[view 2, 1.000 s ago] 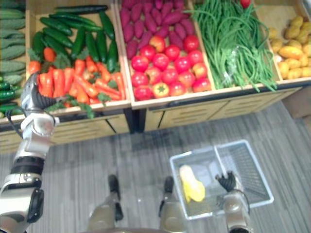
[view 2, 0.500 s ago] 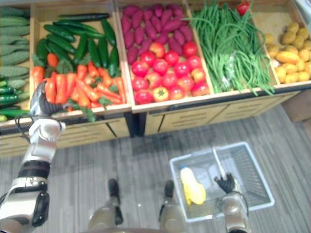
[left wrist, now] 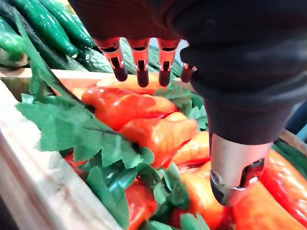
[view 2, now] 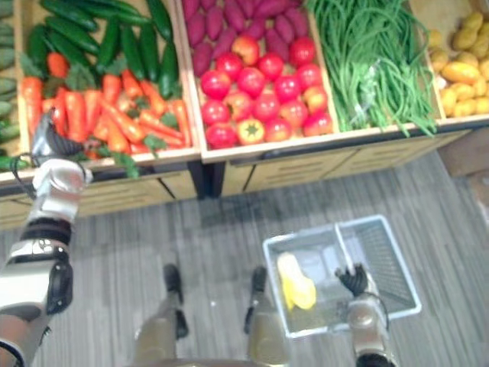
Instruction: Pick vegetable in the basket
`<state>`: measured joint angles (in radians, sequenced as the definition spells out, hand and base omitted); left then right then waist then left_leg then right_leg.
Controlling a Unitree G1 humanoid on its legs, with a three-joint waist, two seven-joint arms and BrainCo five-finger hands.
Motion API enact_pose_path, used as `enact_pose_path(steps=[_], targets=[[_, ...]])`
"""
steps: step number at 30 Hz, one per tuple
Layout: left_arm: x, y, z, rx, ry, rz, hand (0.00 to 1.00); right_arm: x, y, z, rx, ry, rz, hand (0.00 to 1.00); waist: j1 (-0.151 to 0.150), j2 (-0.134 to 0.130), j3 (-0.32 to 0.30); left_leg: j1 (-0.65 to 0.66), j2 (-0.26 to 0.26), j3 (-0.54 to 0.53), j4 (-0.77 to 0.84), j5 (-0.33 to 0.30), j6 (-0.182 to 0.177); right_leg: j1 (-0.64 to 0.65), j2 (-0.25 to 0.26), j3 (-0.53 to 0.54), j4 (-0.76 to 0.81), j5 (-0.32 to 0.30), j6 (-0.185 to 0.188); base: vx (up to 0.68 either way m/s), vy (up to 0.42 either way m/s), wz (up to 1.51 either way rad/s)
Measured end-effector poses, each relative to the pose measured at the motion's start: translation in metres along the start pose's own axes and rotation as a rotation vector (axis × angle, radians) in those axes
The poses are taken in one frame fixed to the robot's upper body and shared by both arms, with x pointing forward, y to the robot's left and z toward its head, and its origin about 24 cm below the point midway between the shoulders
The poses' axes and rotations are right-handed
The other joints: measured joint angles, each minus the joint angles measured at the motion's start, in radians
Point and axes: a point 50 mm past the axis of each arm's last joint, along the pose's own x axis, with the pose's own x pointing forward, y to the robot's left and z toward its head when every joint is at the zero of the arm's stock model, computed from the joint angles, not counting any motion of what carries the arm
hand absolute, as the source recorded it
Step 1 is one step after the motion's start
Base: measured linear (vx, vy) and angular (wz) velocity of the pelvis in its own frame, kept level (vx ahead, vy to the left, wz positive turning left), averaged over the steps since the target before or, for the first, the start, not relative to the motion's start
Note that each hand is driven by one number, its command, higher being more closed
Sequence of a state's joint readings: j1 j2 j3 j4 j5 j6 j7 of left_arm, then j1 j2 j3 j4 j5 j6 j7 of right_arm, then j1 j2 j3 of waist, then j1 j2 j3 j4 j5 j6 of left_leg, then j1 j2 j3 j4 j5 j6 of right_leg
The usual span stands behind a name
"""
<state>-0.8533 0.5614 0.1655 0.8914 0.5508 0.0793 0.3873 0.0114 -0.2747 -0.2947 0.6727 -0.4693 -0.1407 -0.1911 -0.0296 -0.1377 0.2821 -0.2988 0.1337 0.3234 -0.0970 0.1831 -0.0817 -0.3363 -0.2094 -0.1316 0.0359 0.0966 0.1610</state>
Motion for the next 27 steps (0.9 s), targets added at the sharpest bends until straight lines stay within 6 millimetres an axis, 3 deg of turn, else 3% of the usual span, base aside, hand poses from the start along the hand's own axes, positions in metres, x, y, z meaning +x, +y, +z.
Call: enact_pose_path(steps=[3,10,11,21,27], targets=[[0.011,0.013,0.014,-0.016,-0.005,0.038,0.00,0.003,-0.001,0.009,0.005,-0.031,-0.005,1.00,0.003,-0.011,0.046,-0.017,-0.001,0.000,0.000,0.008,0.008,-0.017,0.000,0.000,-0.002,0.005,-0.001,0.00,0.000,0.00],[0.024,0.025,0.039,-0.051,-0.039,0.051,0.00,0.002,-0.003,0.022,0.007,-0.096,-0.016,1.00,0.008,-0.013,0.064,-0.049,0.006,0.010,0.000,0.008,0.007,-0.042,0.003,-0.005,-0.006,0.010,-0.002,0.04,-0.018,0.01],[0.024,0.026,0.040,-0.052,-0.040,0.050,1.00,0.002,-0.003,0.023,0.007,-0.098,-0.017,1.00,0.008,-0.013,0.064,-0.049,0.006,0.010,0.000,0.008,0.007,-0.042,0.003,-0.005,-0.006,0.010,-0.002,0.00,0.000,0.00],[0.028,0.032,0.055,-0.066,-0.073,0.048,1.00,-0.007,0.001,0.023,-0.009,-0.140,0.005,1.00,0.028,-0.014,0.065,-0.040,0.026,0.024,0.000,-0.004,-0.006,-0.040,0.014,0.003,-0.006,0.010,-0.002,0.00,-0.019,-0.03],[0.026,0.022,0.052,-0.064,-0.054,-0.012,1.00,-0.007,0.002,0.022,-0.013,-0.140,0.010,1.00,0.028,-0.014,0.065,-0.023,0.025,0.023,0.000,-0.002,-0.004,-0.020,0.014,0.001,-0.010,0.010,-0.002,0.00,0.000,0.00]])
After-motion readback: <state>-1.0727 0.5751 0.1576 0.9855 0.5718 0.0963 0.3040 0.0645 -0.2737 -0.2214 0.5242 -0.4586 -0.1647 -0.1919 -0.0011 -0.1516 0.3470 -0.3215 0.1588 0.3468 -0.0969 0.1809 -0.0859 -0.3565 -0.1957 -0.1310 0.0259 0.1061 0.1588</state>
